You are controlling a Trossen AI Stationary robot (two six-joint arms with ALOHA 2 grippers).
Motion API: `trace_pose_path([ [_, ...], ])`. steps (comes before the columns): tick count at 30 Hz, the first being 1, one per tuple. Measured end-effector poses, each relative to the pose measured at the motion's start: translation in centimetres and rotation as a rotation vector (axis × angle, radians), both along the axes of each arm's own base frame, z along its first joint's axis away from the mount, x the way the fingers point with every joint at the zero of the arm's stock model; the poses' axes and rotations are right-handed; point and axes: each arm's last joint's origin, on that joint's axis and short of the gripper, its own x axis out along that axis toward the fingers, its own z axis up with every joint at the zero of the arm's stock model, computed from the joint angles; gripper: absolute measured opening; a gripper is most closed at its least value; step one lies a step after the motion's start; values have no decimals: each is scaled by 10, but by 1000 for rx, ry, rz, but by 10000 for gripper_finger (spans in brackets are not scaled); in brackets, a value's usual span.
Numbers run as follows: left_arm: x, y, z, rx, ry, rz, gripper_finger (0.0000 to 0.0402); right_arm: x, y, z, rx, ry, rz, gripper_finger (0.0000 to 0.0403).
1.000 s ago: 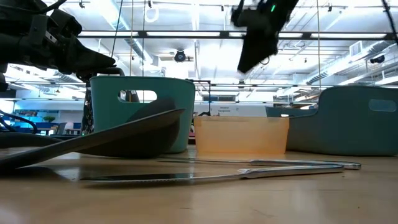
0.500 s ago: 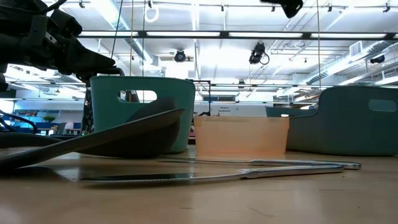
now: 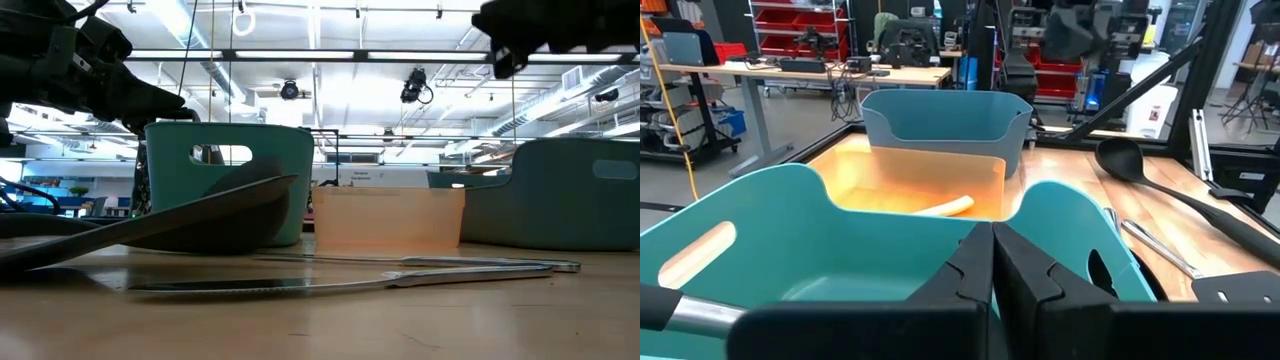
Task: Pick & Place Kitchen Items
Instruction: Put the black serving spoon into the dark blue bin
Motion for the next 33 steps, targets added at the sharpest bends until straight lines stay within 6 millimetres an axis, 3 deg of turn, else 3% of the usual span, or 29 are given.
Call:
trace_pose_path([
  [10, 0, 0, -2, 0, 16, 0, 9, -8, -3, -11, -30, -13, 0, 38],
  [14, 0, 0, -2, 0, 22, 0, 9, -2, 2, 2, -40, 76, -31, 40],
  [21, 0, 0, -2, 0, 22, 0, 9, 14, 26, 35, -96, 278, -12, 69],
  [28, 0, 0, -2, 0, 22, 0, 9, 29, 52, 46, -134, 514, -62, 119],
  [33, 0, 0, -3, -1, 31, -6, 9, 35, 60, 45, -170, 524, -106, 152],
])
